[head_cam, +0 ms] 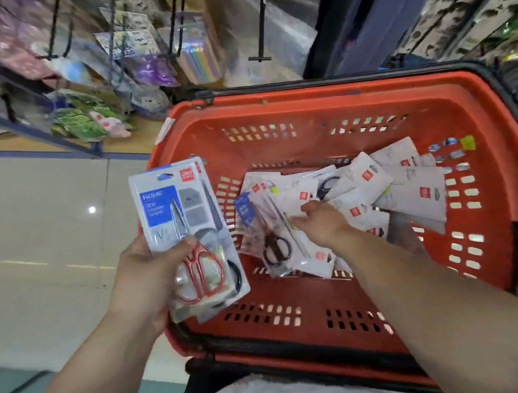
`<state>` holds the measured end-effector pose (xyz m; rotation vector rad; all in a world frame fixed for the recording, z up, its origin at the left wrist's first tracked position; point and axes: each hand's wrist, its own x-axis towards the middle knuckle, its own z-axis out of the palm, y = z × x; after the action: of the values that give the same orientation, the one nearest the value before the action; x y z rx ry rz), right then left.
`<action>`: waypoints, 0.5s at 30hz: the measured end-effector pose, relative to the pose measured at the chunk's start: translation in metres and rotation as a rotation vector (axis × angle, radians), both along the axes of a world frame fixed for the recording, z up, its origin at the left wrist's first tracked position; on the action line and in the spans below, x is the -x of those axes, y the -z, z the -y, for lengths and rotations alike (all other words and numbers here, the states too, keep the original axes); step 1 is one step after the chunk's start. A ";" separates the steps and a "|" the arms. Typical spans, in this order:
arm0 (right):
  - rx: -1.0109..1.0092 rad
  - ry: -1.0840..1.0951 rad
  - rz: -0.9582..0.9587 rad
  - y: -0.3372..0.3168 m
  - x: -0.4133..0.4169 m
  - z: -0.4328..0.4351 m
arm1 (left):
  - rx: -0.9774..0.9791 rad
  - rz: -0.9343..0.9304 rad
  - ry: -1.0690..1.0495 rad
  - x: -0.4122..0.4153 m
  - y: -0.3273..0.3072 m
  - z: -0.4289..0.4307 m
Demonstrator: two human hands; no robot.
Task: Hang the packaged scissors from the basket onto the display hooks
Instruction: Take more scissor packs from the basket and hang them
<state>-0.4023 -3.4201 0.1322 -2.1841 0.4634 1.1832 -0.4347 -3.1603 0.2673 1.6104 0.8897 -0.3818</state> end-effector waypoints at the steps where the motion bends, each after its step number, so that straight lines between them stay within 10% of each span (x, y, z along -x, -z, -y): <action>1: 0.018 -0.032 -0.019 0.011 -0.002 -0.005 | -0.010 0.011 -0.005 -0.001 -0.002 -0.002; 15: 0.156 -0.015 0.073 0.055 0.008 -0.060 | -0.057 -0.014 0.006 -0.006 -0.011 -0.018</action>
<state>-0.4100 -3.3602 0.0773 -2.3584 0.5242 1.1042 -0.4284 -3.1427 0.2787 1.6646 0.9138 -0.3759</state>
